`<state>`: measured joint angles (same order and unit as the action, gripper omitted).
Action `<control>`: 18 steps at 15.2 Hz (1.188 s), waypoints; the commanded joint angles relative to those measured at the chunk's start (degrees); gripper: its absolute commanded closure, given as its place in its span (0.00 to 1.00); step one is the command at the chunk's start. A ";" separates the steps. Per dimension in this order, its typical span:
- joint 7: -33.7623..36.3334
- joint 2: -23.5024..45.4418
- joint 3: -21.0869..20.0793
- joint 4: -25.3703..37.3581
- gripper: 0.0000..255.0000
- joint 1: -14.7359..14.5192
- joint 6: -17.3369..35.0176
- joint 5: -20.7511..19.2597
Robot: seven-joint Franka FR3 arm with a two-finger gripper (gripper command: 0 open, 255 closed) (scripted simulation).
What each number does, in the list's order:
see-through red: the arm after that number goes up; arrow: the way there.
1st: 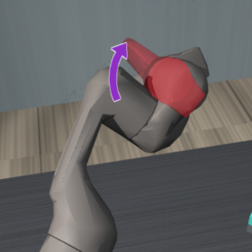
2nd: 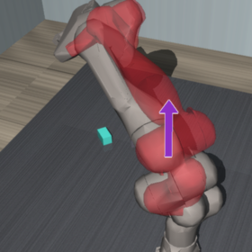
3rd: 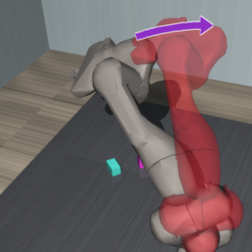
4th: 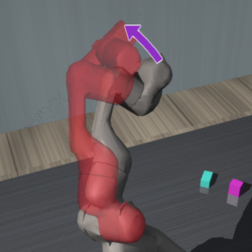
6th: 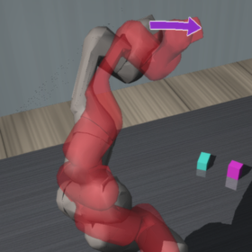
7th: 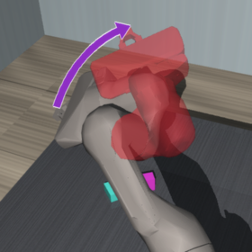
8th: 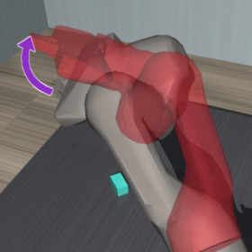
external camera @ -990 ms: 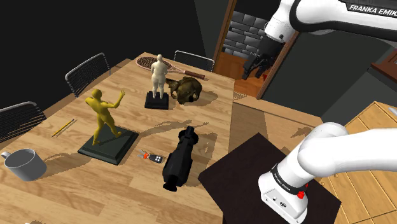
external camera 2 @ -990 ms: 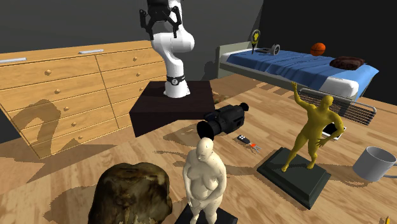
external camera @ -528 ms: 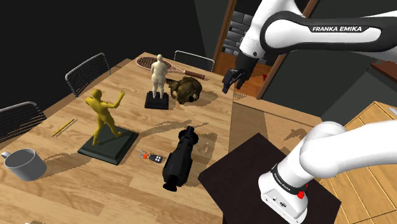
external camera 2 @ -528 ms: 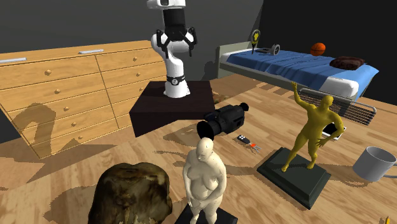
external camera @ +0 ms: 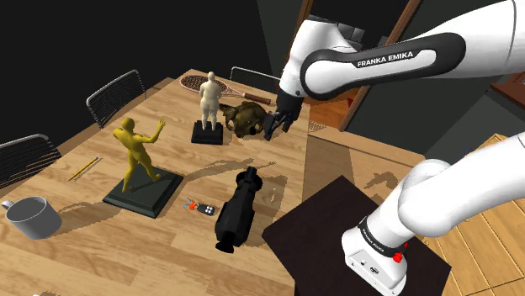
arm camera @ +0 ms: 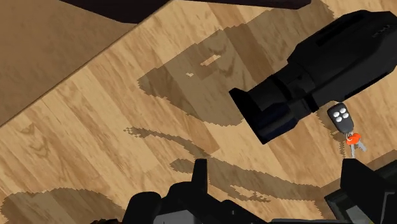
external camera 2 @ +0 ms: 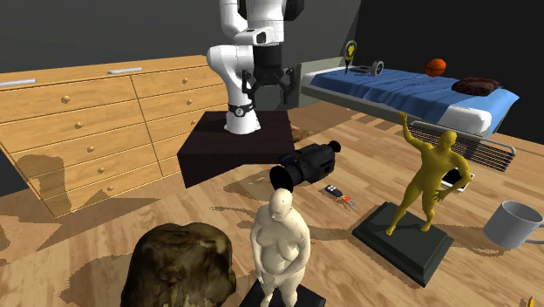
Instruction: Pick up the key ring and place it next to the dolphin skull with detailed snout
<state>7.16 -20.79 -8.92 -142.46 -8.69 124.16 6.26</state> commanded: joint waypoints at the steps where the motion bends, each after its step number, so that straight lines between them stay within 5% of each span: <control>1: 0.55 3.38 -1.27 0.31 0.00 -0.68 2.84 -0.19; 8: 4.55 17.55 -5.76 4.88 0.00 -2.80 11.24 -3.54; 18: 12.80 38.86 -7.63 16.29 0.00 -8.46 18.27 -13.97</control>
<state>19.30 15.62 -16.74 -127.59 -16.49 141.71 -6.45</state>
